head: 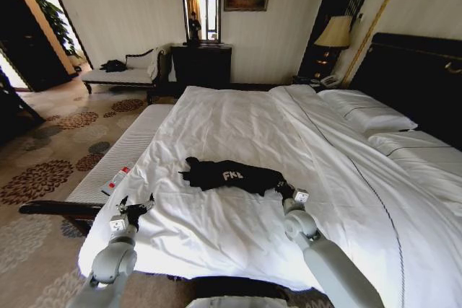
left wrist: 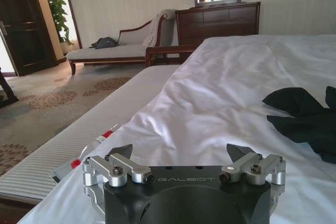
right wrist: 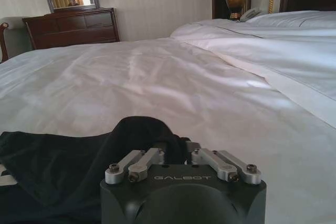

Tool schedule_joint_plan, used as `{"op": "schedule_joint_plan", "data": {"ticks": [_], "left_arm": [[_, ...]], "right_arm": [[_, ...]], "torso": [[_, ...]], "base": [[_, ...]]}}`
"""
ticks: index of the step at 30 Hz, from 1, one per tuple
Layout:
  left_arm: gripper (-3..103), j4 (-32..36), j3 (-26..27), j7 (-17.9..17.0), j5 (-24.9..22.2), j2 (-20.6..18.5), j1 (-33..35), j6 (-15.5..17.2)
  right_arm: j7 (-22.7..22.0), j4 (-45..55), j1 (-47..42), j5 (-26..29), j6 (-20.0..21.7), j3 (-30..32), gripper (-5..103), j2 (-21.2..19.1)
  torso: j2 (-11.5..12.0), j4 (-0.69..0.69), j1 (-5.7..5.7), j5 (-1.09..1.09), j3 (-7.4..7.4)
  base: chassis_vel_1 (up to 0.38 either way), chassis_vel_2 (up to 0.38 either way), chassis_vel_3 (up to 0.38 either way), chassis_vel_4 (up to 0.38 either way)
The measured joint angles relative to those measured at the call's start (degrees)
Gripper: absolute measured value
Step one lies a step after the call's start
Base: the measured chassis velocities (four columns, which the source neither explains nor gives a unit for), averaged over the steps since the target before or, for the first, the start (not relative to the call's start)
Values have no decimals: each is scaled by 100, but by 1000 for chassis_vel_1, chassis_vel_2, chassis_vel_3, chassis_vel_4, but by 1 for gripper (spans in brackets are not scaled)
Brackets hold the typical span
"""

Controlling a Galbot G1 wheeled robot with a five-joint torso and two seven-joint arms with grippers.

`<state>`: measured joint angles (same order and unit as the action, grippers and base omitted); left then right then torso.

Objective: Fold the clothes on the bed.

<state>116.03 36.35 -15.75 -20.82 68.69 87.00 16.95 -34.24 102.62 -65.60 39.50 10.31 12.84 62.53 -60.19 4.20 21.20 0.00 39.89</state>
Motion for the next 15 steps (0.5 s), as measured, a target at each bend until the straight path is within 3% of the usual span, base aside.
{"op": "schedule_joint_plan", "data": {"ticks": [5, 8, 9, 10, 14, 15], "left_arm": [[100, 12, 48, -7, 3, -7, 23, 0], [100, 10, 49, -12, 16, 4, 27, 0], [100, 8, 40, -17, 32, 18, 24, 1], [100, 6, 30, -18, 41, 29, 19, 2], [100, 0, -2, -21, 67, 60, 8, 8], [100, -10, -18, -23, 83, 69, 3, 12]], "right_arm": [[-328, 67, 87, -299, 57, 293, 39, 173], [-508, 78, 182, -301, 109, 430, 44, 220], [-642, 95, 251, -315, 137, 507, 56, 229], [-684, 117, 268, -356, 143, 523, 56, 217], [-652, 197, 248, -627, 114, 434, 66, 85], [-506, 226, 219, -809, 33, 269, 78, -16]], "torso": [[1, 0, 0, -1, 0], [1, -1, 0, 0, 0], [0, -2, 0, -1, 0], [1, -1, 0, 0, 0], [1, -1, 0, -1, 0], [0, 0, 0, 0, 0]], "base": [[0, 0, 0, 0], [0, 0, 0, 0], [0, 0, 0, 0], [0, 0, 0, 0], [0, 0, 0, 0], [0, 0, 0, 0]]}}
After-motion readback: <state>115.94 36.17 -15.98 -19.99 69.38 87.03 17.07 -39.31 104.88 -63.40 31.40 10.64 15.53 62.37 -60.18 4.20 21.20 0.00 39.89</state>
